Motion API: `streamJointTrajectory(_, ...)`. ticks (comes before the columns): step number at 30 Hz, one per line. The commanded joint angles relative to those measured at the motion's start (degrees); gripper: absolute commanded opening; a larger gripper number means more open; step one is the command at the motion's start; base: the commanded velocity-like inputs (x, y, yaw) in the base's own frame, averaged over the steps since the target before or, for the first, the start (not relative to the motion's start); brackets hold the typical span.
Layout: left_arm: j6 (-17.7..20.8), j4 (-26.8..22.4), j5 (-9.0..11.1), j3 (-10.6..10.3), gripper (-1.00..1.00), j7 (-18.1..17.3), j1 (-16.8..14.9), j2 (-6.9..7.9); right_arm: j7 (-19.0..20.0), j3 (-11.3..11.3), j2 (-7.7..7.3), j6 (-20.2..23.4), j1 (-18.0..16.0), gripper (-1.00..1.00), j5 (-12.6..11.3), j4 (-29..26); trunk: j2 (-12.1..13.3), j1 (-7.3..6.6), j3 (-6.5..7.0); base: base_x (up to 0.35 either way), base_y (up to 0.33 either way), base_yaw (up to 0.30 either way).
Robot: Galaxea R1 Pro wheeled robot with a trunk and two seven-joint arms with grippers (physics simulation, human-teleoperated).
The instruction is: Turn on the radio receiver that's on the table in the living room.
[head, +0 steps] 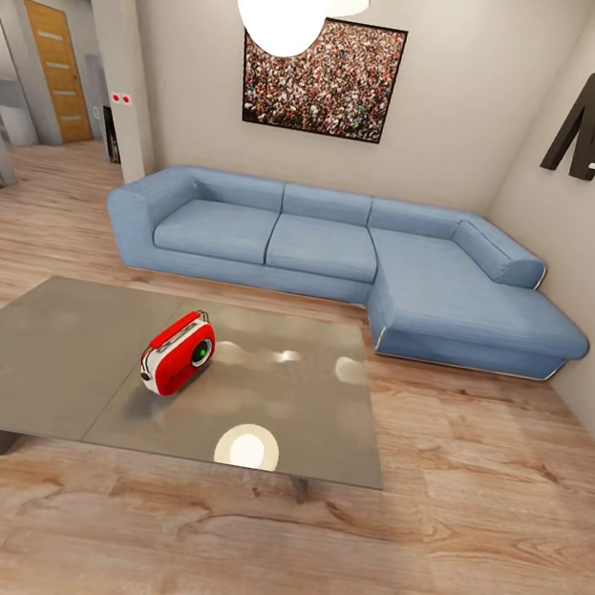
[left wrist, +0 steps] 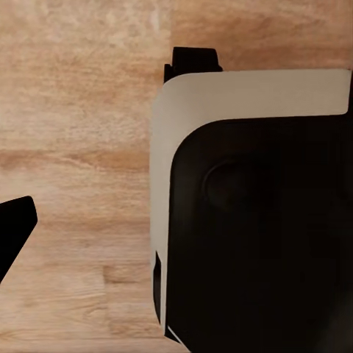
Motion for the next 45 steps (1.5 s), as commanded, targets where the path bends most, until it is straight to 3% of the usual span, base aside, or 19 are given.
streamJointTrajectory(1,0.0,0.0,0.0,0.0,1.00,0.0,0.0,0.00,0.0,0.0,0.00,0.0,0.0,-1.00,0.0,0.0,0.0,0.00,0.00,0.000,0.000,0.000)
streamJointTrajectory(45,0.0,0.0,0.0,0.0,1.00,0.0,0.0,0.00,0.0,0.0,0.00,0.0,0.0,-1.00,0.0,0.0,0.0,0.00,0.00,0.000,0.000,0.000)
